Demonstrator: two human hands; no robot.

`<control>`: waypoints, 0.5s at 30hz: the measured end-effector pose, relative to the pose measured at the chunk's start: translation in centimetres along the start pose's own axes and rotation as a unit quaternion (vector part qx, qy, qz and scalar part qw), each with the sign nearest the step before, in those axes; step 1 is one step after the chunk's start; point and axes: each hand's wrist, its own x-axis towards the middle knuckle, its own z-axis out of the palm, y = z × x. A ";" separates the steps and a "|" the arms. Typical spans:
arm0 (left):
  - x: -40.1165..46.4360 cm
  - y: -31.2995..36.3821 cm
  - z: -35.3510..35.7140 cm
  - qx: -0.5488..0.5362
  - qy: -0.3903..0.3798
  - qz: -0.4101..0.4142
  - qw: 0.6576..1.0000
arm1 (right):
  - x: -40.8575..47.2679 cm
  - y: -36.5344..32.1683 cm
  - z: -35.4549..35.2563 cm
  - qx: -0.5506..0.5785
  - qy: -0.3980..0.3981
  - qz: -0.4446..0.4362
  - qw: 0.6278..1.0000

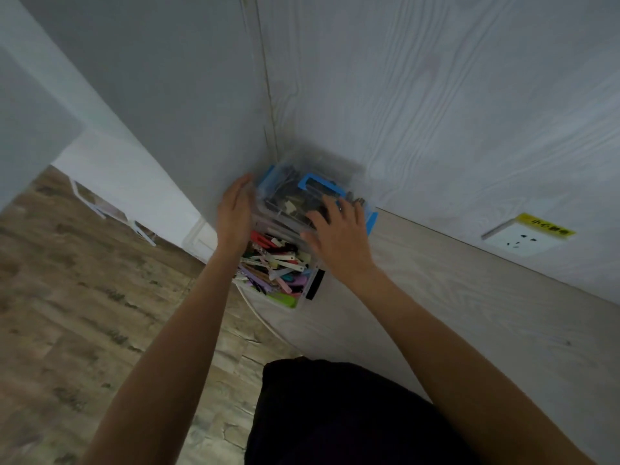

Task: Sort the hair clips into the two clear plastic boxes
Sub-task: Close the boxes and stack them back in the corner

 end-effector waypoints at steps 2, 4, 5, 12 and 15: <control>0.3 0.2 -0.4 0.059 -0.009 0.020 0.998 | 0.3 0.0 0.3 0.017 -0.026 0.010 0.999; 0.8 0.1 -0.2 0.175 -0.031 0.057 0.982 | 0.3 0.4 0.3 0.034 -0.033 0.006 0.999; 1.2 0.1 -0.1 0.208 -0.048 0.068 0.975 | 0.3 0.7 0.4 0.044 -0.028 -0.001 0.999; 2.3 -0.4 0.1 0.264 -0.083 0.068 0.958 | 1.0 3.2 0.2 0.126 -0.006 0.006 0.992; 2.8 -0.4 0.1 0.296 -0.092 0.088 0.947 | 0.9 2.9 0.9 0.052 -0.010 -0.008 0.999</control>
